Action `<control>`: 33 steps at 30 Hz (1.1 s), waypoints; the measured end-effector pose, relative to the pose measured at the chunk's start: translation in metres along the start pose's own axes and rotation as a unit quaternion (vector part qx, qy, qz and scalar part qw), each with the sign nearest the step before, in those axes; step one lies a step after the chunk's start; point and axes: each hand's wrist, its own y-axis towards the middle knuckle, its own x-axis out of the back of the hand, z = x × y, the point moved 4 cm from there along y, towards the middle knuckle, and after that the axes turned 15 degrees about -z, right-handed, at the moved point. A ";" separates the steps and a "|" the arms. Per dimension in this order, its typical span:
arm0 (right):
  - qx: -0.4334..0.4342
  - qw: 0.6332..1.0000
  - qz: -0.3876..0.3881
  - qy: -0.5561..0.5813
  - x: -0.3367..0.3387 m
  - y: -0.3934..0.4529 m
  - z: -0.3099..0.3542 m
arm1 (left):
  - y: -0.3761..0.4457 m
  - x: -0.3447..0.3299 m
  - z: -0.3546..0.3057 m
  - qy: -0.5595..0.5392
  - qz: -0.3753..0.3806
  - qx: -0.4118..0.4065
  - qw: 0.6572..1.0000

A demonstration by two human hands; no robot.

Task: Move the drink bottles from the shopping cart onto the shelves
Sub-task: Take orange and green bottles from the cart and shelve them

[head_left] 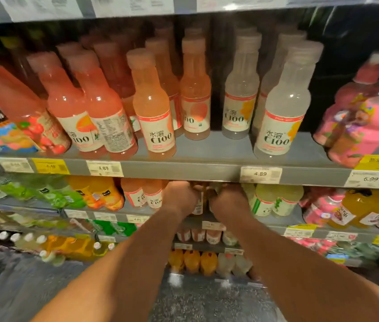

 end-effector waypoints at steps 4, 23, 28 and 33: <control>-0.011 0.999 0.012 -0.047 -0.010 0.011 0.002 | 0.015 -0.023 -0.001 0.010 0.042 -0.036 0.998; 0.083 0.976 -0.101 0.174 0.037 -0.096 0.010 | -0.086 0.018 0.026 -0.294 -0.109 0.036 0.949; 0.079 0.991 -0.020 0.104 0.068 -0.130 0.017 | -0.130 0.059 0.033 -0.249 -0.108 0.058 0.961; 0.130 0.989 0.025 0.058 0.079 -0.179 0.026 | -0.192 0.091 0.061 -0.205 -0.126 0.114 0.964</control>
